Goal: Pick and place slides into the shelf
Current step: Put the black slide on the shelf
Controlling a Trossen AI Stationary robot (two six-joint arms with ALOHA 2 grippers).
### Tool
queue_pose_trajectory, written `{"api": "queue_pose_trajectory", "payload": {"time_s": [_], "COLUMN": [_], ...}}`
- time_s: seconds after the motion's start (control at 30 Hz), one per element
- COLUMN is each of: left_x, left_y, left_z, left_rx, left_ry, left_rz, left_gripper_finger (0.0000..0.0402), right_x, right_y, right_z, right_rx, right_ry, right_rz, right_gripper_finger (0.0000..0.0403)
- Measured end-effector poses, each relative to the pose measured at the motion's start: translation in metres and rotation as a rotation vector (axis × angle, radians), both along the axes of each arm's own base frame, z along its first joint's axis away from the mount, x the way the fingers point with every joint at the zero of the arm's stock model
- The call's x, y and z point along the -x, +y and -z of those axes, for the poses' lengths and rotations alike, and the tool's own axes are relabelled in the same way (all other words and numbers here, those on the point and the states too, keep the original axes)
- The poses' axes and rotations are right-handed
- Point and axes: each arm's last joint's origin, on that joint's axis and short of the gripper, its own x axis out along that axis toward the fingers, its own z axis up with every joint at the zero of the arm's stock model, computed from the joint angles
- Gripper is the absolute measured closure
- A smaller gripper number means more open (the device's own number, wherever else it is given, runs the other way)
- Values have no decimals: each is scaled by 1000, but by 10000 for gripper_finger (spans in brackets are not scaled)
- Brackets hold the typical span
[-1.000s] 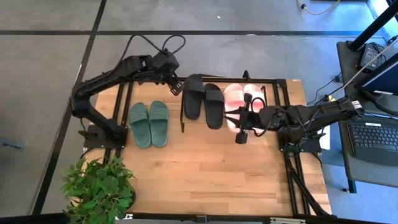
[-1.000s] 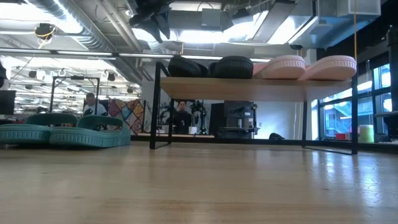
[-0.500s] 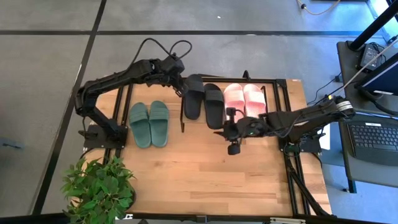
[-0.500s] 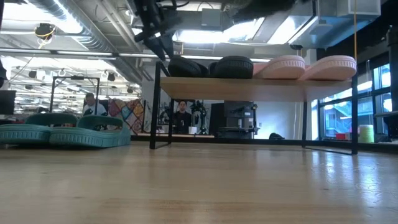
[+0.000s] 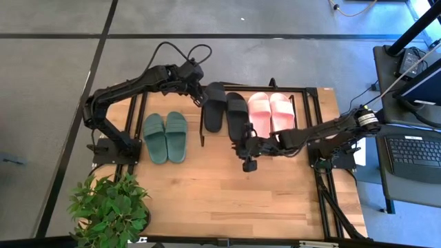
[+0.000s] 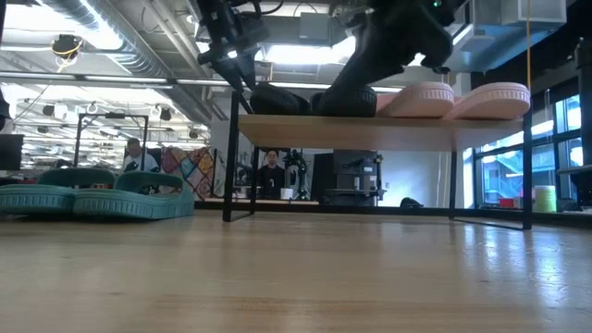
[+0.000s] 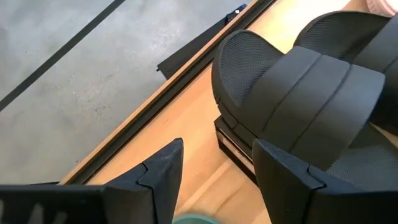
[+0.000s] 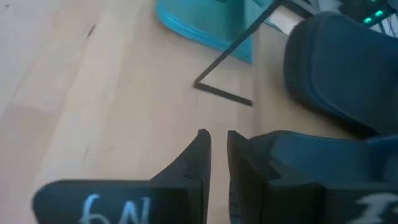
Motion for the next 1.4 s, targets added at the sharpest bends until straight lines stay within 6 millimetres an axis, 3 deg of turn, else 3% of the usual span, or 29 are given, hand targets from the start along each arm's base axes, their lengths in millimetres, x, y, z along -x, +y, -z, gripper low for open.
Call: {"api": "queue_pose_trajectory", "payload": {"time_s": [0.3, 0.57, 0.83, 1.13, 1.4], "left_x": [0, 1, -3, -4, -20], "left_y": [0, 0, 7, 40, 74], "left_z": [0, 1, -6, -16, 19], "left_rx": [0, 0, -138, -258, -196], "left_ry": [1, 12, -10, -128, -89], "left_rz": [0, 7, -25, -44, -14], "left_gripper_finger": [217, 217, 217, 217, 217], "right_x": [-2, -2, -9, -10, -13], "right_y": [-18, -16, -3, -3, -9], "right_z": [0, -1, -28, -33, -35], "right_rx": [2, 9, 7, 27, 37], "right_ry": [-3, -1, -83, -85, -113], "right_rz": [60, 52, 7, -13, -6], "right_gripper_finger": [347, 347, 347, 347, 347]}}
